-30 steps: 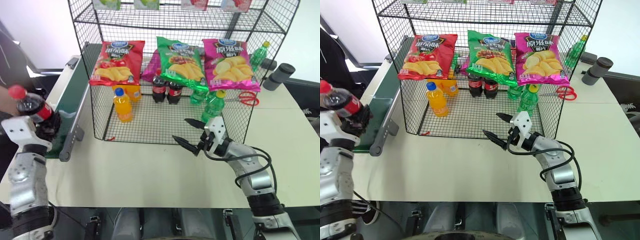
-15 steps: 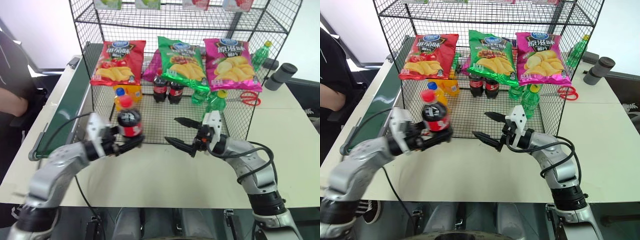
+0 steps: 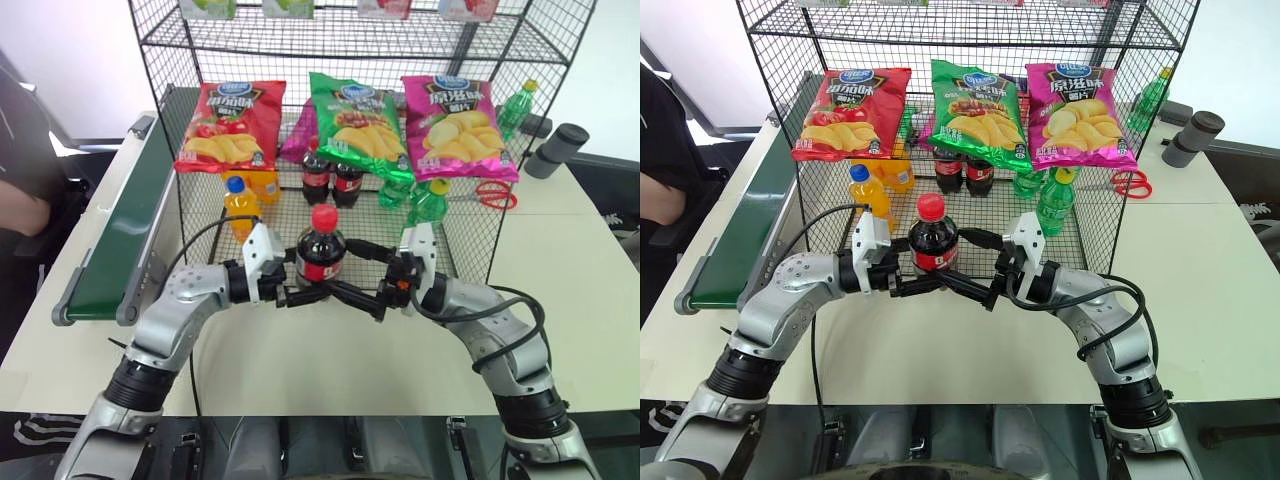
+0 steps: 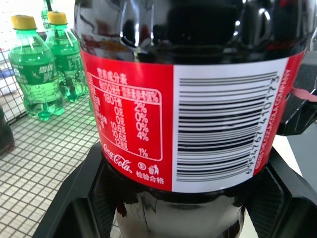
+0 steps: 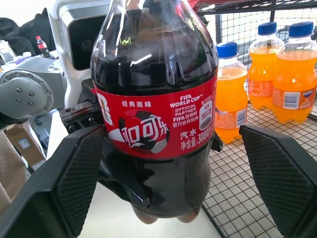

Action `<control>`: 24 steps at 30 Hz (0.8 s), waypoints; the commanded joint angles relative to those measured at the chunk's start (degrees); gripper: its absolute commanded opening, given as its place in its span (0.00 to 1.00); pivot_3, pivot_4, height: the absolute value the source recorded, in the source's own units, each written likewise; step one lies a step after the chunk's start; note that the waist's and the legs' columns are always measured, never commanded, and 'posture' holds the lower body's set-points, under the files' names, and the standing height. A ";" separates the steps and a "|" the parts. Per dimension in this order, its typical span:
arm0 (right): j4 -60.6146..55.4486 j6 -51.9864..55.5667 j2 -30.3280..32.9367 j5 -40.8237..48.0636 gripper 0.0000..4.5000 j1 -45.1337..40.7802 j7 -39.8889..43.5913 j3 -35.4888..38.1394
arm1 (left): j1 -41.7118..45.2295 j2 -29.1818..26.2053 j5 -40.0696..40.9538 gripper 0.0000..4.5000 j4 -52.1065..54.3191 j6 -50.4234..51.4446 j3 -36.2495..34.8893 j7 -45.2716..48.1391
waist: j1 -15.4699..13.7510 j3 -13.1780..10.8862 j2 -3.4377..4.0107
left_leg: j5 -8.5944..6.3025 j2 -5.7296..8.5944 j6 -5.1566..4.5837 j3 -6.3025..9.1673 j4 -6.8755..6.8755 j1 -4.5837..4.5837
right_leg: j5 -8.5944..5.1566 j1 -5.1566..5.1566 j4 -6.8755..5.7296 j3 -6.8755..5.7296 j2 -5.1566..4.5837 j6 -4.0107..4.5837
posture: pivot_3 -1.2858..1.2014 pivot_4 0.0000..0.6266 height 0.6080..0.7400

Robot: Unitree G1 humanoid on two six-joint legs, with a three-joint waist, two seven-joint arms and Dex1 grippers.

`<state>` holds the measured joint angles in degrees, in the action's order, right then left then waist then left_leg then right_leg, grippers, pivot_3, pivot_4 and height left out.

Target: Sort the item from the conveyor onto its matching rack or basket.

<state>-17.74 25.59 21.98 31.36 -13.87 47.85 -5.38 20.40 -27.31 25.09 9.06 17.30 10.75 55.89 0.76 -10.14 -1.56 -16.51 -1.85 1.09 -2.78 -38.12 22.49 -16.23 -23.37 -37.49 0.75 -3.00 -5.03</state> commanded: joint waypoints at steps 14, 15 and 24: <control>-3.85 3.61 -1.14 4.10 0.95 -1.86 -0.93 -0.41 | 0.10 1.23 -2.04 0.64 3.70 -2.28 1.19 1.64 | -0.01 0.00 0.00 | 0.00 -0.01 0.00 0.02 0.00 0.00 | 0.00 0.00 -0.01 0.03 0.01 0.00 | 0.52 0.24 1.00; -3.93 3.83 -1.11 4.25 0.88 -1.83 -0.87 -0.38 | 0.10 1.24 -2.13 0.64 3.70 -2.36 1.21 1.66 | 0.00 0.00 0.00 | 0.00 -0.01 0.00 0.02 0.00 0.00 | 0.00 0.00 -0.01 0.03 0.01 0.00 | 0.52 0.24 1.00; -3.94 3.08 -1.32 3.59 0.66 -1.77 -1.75 -0.39 | 0.18 1.14 -0.99 0.99 3.62 -0.22 0.59 1.62 | -0.02 0.00 0.00 | 0.00 -0.01 0.00 0.03 -0.01 0.01 | 0.00 0.00 -0.02 0.03 0.02 0.00 | 0.52 0.24 1.00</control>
<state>-19.45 29.75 21.29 34.13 -14.75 46.19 -6.30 20.03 -26.23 23.82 10.46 18.03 12.41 57.45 0.74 -10.14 -1.56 -16.51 -1.87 1.09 -2.75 -38.12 22.49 -16.23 -23.37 -37.51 0.79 -2.98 -5.03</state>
